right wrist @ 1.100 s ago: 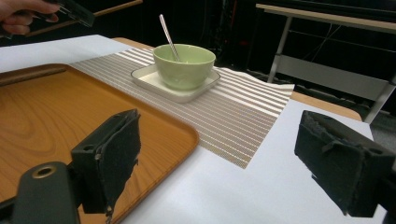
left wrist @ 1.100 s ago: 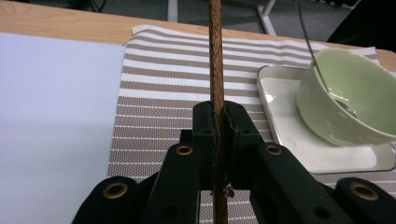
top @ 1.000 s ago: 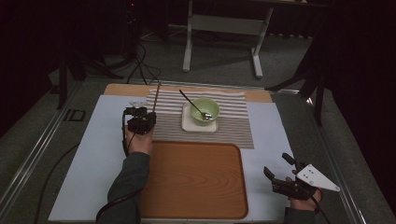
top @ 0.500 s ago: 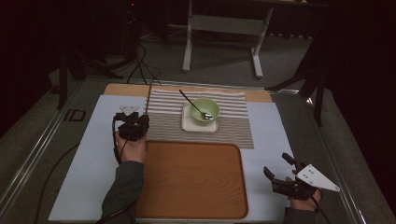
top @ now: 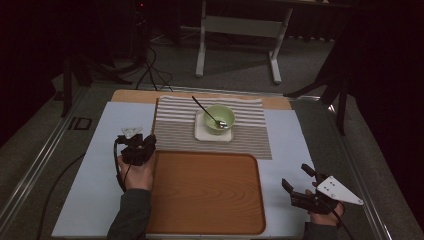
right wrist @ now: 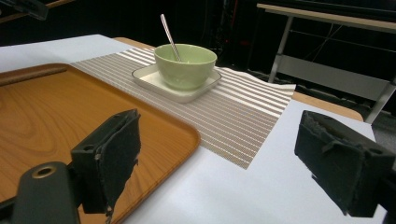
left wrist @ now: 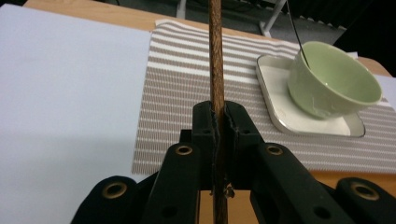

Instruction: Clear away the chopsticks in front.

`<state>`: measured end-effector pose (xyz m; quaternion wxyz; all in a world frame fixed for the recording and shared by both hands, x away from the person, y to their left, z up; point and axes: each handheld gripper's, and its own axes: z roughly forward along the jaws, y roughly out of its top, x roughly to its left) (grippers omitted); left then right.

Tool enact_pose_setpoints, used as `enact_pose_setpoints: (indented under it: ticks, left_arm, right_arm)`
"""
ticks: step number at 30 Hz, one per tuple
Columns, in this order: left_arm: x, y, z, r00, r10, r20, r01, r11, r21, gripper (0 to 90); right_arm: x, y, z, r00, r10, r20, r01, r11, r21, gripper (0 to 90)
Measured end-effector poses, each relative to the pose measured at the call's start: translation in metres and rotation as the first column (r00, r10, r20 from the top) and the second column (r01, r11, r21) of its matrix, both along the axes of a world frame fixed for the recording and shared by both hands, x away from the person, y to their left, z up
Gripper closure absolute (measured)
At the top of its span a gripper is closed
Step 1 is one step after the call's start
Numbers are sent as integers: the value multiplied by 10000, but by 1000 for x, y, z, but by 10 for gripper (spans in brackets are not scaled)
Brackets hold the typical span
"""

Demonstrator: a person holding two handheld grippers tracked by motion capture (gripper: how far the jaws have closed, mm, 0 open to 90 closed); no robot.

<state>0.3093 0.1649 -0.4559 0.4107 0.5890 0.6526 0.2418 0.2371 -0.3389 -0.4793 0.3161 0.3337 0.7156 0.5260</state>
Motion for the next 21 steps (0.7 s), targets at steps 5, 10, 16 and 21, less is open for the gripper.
enact_pose_setpoints:
  ticks: [5,10,16,21]
  left_arm:
    - [-11,0,-2,10000,17,-30,-17,10000,-30,845]
    - [-24,-2,-3,10000,-2,78,2,10000,-49,845]
    - [-41,-3,-9,10000,47,40,-46,9999,-89,844]
    - [-49,-3,-14,9999,41,-94,-42,9999,-119,844]
  right_arm:
    - [0,-1,0,10000,3,21,-3,10000,20,138]
    - [0,0,0,10000,-7,9,7,10000,13,138]
    - [0,0,0,10000,-4,3,4,10000,8,138]
    - [0,0,0,10000,-7,6,7,10000,12,138]
